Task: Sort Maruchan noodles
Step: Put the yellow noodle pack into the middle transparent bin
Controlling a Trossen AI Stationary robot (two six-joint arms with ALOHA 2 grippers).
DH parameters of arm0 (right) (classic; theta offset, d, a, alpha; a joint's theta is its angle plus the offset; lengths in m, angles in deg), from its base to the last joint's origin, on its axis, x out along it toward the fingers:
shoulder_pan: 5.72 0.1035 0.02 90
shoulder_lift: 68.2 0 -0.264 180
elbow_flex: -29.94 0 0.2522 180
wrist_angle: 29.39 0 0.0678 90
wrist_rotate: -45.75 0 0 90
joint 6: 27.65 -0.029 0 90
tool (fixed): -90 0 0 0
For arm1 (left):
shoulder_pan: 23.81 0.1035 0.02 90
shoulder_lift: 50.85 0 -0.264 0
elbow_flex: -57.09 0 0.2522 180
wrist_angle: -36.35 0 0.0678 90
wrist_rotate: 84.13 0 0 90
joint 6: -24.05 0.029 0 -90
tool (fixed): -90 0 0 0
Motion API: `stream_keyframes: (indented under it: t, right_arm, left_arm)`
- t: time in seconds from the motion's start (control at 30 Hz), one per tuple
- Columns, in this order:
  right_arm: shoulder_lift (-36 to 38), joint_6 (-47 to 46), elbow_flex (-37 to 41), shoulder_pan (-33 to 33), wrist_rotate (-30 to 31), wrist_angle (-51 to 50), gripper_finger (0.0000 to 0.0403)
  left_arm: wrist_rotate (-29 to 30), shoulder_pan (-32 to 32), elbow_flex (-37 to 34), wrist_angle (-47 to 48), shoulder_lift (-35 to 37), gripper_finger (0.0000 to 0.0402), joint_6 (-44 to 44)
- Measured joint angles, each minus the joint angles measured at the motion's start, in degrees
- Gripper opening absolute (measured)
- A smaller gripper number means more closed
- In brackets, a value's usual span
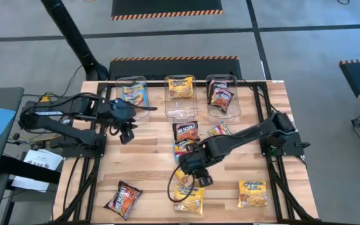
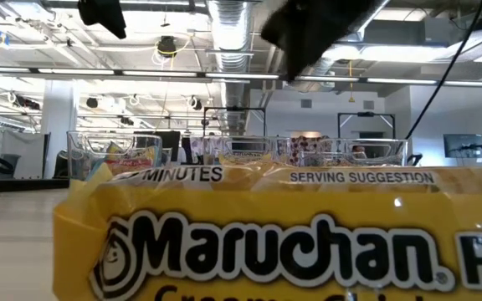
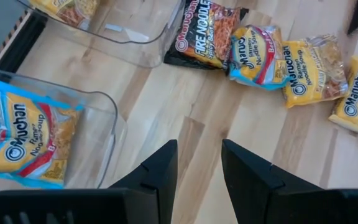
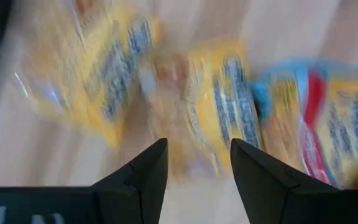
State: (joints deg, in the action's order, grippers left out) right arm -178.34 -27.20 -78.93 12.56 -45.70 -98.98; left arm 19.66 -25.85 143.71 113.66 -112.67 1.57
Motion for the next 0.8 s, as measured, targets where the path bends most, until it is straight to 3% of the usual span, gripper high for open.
stream_keyframes:
  t: [0.8]
  right_arm:
    - [-12.7, 3.1, -0.3, -0.4, -1.7, 3.0, 0.0198]
  left_arm:
    - [1.8, -3.7, 0.0, -1.2, -0.2, 0.0111, -4.4]
